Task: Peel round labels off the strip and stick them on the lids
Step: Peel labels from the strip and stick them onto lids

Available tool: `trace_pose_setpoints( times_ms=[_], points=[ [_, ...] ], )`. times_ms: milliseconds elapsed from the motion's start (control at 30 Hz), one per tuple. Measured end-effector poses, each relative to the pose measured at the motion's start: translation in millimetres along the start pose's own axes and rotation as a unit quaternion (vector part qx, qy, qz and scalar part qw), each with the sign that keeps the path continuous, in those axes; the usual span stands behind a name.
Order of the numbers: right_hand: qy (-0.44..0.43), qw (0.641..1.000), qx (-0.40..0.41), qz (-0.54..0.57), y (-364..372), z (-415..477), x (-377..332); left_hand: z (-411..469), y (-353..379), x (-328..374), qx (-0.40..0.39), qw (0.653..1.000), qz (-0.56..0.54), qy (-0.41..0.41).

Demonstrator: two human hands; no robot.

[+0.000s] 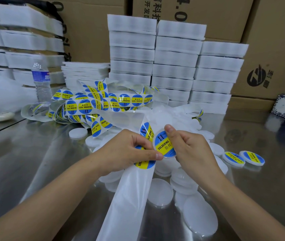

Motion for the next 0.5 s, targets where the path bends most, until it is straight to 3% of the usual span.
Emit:
trace_pose_setpoints(
  times_ms=[300, 400, 500],
  points=[
    [0.010, 1.000, 0.004, 0.027, -3.7, 1.5, 0.4, -0.8, -2.6, 1.8, 0.011, 1.000, -0.002, -0.010],
    [-0.044, 0.999, -0.023, 0.013, -4.4, 2.2, -3.3, -0.8, -3.4, 2.7, 0.020, 1.000, -0.012, -0.010],
    [-0.099, 0.989, -0.084, -0.070, -0.5, -1.1, -5.7, -0.5, -5.2, 1.0, 0.041, 0.998, -0.043, -0.016]
  ],
)
Point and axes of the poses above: each hand's wrist, its own z-axis towards the middle knuckle, its own y-axis out of the palm, x = y × z, the point moved 4 cm from there along z, towards the middle knuckle, and after that the axes turned 15 degrees about z, right-handed, at the moved point
